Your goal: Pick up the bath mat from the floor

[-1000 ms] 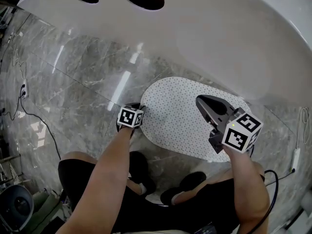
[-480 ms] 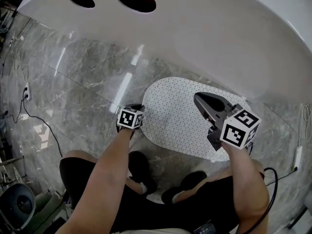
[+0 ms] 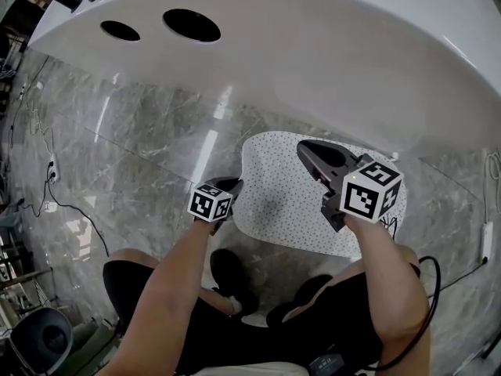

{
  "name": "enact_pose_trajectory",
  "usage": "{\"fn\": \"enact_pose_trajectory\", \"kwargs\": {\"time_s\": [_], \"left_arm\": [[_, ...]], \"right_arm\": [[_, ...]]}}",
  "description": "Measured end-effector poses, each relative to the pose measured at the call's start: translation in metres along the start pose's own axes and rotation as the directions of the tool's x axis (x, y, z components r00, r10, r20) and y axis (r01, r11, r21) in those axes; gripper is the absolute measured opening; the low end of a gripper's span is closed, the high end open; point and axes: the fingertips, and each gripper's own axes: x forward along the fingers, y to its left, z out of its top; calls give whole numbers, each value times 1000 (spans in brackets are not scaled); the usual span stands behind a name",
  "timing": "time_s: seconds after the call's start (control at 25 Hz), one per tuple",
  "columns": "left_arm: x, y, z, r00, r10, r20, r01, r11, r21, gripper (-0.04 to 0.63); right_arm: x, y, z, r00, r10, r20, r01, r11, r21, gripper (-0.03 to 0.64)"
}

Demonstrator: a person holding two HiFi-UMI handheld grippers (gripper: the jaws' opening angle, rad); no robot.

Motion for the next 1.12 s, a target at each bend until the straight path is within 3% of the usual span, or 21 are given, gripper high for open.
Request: {"fn": "enact_pose_trajectory", "kwargs": {"time_s": [0.32,0.52,0.68,0.8,1.12], "left_arm": [[-9,-29,27,998,-34,45,32,999,34,17],[-43,-54,31,999,23,30,-24,999,37,14],[-76,-80,36,997,79,-1,-79,997,19,14],[-95,-115,53,999,40,-4,-39,999,33,14],[-130,-185,105,995,-94,-18,95,993,65,14]], "right_arm": [[-10,0,5,998,-53,19,51,996,74,6],[-38,26,-11,992,-122,24,117,981,153,6],[-57,52,-21,981,-194,22,192,979,69,6],[-83,74,-23,975,-222,28,222,975,7,6],[-170,102,-11,935,-346,73,328,926,188,6]]}}
